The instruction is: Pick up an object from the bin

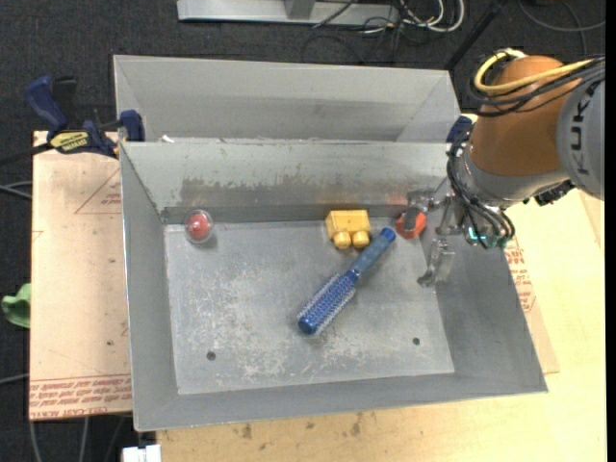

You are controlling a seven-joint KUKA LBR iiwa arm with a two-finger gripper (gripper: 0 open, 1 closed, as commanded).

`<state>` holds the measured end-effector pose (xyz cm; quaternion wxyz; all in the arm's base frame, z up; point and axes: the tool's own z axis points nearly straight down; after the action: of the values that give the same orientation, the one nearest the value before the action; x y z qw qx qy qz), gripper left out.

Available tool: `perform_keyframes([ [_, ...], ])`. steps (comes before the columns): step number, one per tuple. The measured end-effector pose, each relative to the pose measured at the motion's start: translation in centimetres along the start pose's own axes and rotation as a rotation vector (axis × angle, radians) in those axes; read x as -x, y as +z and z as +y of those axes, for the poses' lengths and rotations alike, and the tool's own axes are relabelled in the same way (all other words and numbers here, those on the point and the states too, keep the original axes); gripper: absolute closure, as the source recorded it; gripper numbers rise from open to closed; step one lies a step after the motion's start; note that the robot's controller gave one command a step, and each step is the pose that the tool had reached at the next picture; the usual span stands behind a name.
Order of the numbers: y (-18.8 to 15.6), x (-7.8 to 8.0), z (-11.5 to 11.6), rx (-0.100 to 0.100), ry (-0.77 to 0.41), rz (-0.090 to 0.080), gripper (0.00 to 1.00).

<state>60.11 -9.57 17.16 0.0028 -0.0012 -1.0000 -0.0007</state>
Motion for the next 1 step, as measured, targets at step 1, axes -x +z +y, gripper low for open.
perform_keyframes([
  [1,8.99,4.05,5.22,-0.001,-0.499,-0.009,0.0],
])
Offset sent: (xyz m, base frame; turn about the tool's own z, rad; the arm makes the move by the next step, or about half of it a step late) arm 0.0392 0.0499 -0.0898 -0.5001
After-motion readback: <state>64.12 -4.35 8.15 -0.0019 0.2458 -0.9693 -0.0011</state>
